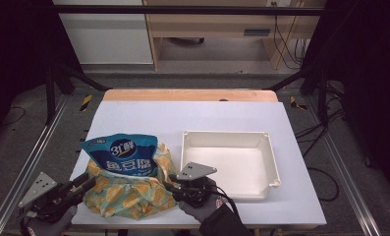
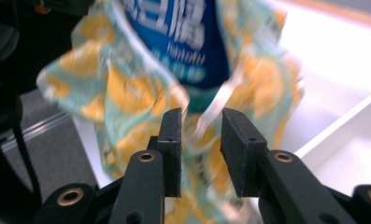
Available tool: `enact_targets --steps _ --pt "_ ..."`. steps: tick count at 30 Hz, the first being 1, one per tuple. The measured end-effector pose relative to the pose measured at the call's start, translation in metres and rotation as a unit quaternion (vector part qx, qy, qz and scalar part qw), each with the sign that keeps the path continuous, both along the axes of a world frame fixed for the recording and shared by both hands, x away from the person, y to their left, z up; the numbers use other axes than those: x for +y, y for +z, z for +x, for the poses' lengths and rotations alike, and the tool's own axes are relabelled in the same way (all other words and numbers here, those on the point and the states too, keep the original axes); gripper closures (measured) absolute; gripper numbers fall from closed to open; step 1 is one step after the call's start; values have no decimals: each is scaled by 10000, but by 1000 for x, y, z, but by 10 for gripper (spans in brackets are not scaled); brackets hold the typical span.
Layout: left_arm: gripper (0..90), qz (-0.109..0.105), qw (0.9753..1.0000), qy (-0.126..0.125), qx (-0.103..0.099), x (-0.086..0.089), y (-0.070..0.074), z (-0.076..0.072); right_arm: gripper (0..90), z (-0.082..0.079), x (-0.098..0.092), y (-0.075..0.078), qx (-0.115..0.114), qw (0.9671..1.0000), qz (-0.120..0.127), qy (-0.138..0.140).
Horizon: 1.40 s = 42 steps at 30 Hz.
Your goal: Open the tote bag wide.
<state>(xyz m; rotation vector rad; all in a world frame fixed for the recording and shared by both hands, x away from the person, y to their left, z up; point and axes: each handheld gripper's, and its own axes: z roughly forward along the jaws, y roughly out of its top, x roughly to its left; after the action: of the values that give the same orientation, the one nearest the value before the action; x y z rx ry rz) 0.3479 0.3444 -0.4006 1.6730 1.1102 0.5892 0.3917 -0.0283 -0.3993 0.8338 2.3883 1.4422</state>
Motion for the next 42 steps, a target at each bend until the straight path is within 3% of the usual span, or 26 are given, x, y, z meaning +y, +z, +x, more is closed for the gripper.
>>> enact_targets --steps 3,8,12,16,17,18,19,20,21,24,30,42 --pt "657 -76 9995 249 -154 4 13 6 703 3 0 8 -108 9998 69 -135" --pt "774 -43 9993 311 -216 2 21 18 801 10 5 8 -198 9993 95 -291" --pt "810 92 9993 307 -190 -9 22 33 848 15 11 5 -204 9990 91 -395" --pt "835 168 9990 413 11 -12 12 42 875 20 19 -4 -180 9980 -27 -605" --pt "839 246 9987 398 192 -12 0 43 877 21 21 -7 -158 9976 -65 -666" --pt "840 246 9987 398 192 -12 0 43 879 21 22 -9 -145 9975 -89 -684" --pt "841 345 9980 375 383 -12 -12 43 880 21 23 -12 -126 9973 -111 -710" --pt "843 345 9980 375 383 -12 -12 43 880 20 24 -15 -114 9972 -142 -723" --pt "844 428 9968 349 581 -11 -23 45 881 19 26 -18 -109 9971 -170 -736" --pt "848 564 9949 331 769 -11 -32 47 881 17 28 -26 -66 9967 -232 -779" --pt "850 795 9924 287 893 -14 -40 51 883 16 31 -40 38 9959 -351 -832" --pt "855 841 9902 272 1077 -13 -49 59 883 12 36 -46 -26 9941 -455 -980"
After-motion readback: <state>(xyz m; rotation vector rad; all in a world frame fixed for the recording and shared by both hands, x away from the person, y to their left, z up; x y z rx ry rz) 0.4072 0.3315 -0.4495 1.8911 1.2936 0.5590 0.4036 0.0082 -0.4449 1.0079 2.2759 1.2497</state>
